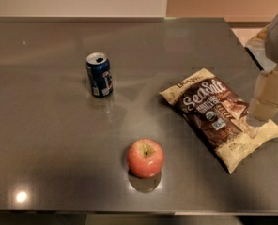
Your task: Pick apple
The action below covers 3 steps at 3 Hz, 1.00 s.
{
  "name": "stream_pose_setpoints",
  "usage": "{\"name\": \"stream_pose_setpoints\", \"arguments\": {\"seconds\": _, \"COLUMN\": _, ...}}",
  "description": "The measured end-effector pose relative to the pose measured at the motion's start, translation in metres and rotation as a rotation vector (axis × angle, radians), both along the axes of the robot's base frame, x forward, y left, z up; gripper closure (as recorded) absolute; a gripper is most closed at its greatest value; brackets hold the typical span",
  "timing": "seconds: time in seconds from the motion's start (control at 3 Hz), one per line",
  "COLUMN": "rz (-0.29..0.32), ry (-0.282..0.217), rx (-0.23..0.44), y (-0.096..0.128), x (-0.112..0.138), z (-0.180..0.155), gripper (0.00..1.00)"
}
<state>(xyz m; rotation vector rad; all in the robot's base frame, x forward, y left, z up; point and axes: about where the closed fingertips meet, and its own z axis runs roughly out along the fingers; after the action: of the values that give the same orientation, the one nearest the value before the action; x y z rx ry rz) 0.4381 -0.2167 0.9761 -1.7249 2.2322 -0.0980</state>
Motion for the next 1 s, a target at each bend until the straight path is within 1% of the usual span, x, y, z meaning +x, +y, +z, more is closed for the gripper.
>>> {"name": "stream_pose_setpoints", "arguments": {"seconds": 0.33, "rz": 0.000, "ry": 0.000, "rx": 0.000, "y": 0.000, "x": 0.000, "z": 0.000, "gripper": 0.00}}
{"name": "stream_pose_setpoints", "arguments": {"seconds": 0.67, "rz": 0.070, "ry": 0.023, "rx": 0.022, "y": 0.014, "x": 0.000, "z": -0.004, "gripper": 0.00}}
{"name": "stream_pose_setpoints", "arguments": {"seconds": 1.0, "rz": 0.189, "ry": 0.068, "rx": 0.086, "y": 0.040, "x": -0.003, "z": -0.019, "gripper": 0.00}}
